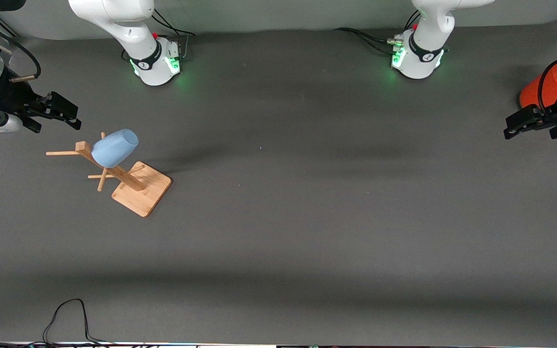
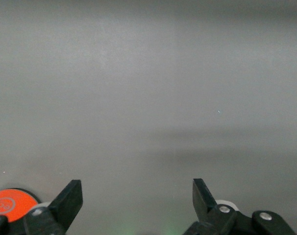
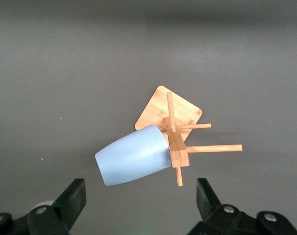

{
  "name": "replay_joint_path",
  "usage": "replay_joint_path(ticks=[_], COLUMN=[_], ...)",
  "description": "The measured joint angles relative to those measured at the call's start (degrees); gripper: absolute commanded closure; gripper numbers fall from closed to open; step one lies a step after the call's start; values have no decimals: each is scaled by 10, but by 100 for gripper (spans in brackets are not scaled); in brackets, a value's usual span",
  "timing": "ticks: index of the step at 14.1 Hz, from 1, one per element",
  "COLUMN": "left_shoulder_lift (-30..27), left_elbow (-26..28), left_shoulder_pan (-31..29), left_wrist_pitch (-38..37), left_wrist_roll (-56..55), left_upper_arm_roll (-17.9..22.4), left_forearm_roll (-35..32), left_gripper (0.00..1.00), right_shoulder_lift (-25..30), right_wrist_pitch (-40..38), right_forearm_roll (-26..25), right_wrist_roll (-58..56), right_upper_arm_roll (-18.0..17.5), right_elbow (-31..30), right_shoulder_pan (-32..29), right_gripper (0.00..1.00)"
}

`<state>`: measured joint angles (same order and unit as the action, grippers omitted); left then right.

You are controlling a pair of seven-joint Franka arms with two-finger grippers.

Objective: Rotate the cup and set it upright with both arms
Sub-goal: 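Move the right gripper toward the blue cup on the wooden stand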

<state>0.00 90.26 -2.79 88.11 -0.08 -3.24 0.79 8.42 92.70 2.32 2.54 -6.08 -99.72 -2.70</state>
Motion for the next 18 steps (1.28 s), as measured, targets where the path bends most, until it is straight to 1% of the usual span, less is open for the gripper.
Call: replay_joint_path(ticks=[6, 7, 8, 10, 12, 14, 15, 16, 18], left_shoulder_lift=[0, 0, 0, 0, 0, 0, 0, 0, 0], left_elbow=[0, 0, 0, 0, 0, 0, 0, 0, 0], left_shoulder_pan=[0, 0, 0, 0, 0, 0, 0, 0, 0], left_wrist_pitch=[0, 0, 0, 0, 0, 1, 1, 1, 1], left_wrist_roll=[0, 0, 0, 0, 0, 0, 0, 0, 0], left_upper_arm_roll=[0, 0, 0, 0, 0, 0, 0, 0, 0], left_forearm_roll=[0, 0, 0, 0, 0, 0, 0, 0, 0], left_gripper=[0, 0, 0, 0, 0, 0, 0, 0, 0], right_shoulder_lift=[-2, -2, -2, -2, -2, -4, -5, -6, -10], right_wrist_pitch=[-2, -2, -3, -11, -18, -19, -19, -19, -19], right_forearm_roll=[0, 0, 0, 9, 41, 58, 76, 99, 118], right_wrist_roll=[0, 6, 35, 139, 261, 379, 433, 483, 541], right_upper_arm_roll=[0, 0, 0, -2, -3, -2, -1, 1, 12], right_elbow=[0, 0, 0, 0, -1, -2, -3, -6, -15], right_shoulder_pan=[0, 0, 0, 0, 0, 0, 0, -1, -2], right_gripper=[0, 0, 0, 0, 0, 0, 0, 0, 0])
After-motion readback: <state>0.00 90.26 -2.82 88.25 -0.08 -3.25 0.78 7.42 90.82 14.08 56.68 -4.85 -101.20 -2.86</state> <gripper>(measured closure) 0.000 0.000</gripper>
